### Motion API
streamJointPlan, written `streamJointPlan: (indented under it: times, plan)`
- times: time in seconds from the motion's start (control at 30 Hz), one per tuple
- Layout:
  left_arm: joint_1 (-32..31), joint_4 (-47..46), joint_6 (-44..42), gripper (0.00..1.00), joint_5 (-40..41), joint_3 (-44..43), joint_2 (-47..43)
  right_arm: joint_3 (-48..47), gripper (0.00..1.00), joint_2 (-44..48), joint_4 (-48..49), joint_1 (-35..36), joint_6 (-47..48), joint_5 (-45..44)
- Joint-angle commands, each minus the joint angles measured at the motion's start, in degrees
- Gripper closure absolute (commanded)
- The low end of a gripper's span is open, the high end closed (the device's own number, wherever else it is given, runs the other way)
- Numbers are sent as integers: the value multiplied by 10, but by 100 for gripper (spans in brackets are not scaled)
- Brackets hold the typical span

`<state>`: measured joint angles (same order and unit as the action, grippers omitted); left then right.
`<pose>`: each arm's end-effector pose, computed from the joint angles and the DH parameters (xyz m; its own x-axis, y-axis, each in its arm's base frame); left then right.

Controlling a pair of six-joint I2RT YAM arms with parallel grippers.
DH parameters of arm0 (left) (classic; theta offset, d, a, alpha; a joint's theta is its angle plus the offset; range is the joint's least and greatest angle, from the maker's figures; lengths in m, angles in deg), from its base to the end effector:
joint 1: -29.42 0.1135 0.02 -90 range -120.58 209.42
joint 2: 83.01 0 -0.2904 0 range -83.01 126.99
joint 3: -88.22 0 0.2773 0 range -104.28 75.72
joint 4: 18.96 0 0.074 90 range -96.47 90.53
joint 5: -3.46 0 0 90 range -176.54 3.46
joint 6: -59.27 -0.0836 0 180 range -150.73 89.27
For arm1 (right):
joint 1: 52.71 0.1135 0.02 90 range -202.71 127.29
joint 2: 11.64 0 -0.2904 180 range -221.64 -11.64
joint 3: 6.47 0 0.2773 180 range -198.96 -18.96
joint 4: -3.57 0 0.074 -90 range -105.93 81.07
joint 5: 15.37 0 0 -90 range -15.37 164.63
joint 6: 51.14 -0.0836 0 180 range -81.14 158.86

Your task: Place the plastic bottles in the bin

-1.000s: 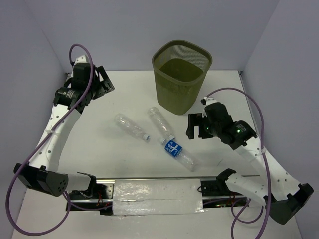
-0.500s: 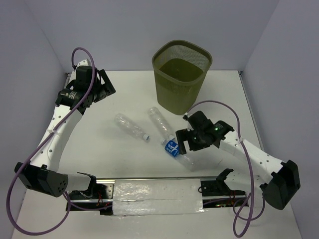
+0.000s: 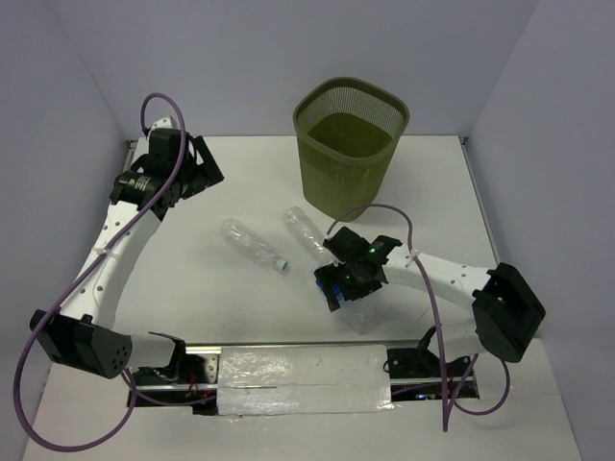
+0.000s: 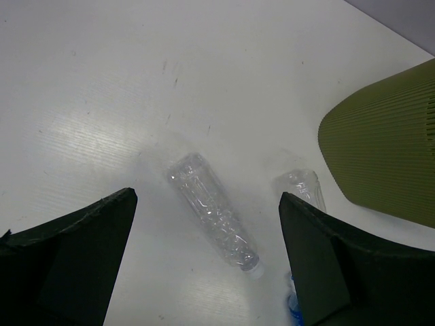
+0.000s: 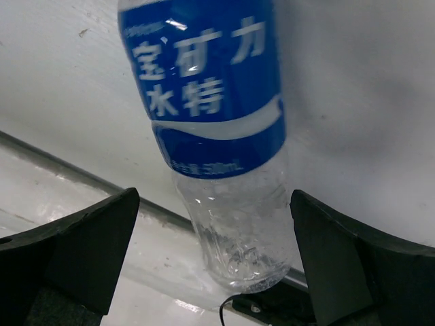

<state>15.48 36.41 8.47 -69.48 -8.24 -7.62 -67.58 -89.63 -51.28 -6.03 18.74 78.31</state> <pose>0.3288 -0.0563 0.4075 -0.4207 -0.5181 -0.7447 -0.3495 0.8501 -0.3940 0.1843 0.2032 0.1675 -0.8662 -0.4182 -0.2734 -0.4706 0.8668 0.1651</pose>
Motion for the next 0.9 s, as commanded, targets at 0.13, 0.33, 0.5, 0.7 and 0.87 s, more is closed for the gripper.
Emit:
streamJointPlan:
  times: [0.13,0.33,0.5,0.7,0.87]
  plan:
    - [3,-18,-7,1,6,5,-2,-6,13,-54,46,61,2,-56]
    - [4,-19,-6,1,9,14,-3,-50,32,-66,16,110,9,-75]
    - [4,0,-11,1,42,1,4,-143,34,20,-47,136,30,-69]
    - [4,-2,1,1,32,15,5,-353,31,70,-99,126,56,-201]
    - [4,-18,25,1,-11,46,-9,-528,31,15,-65,87,116,-350]
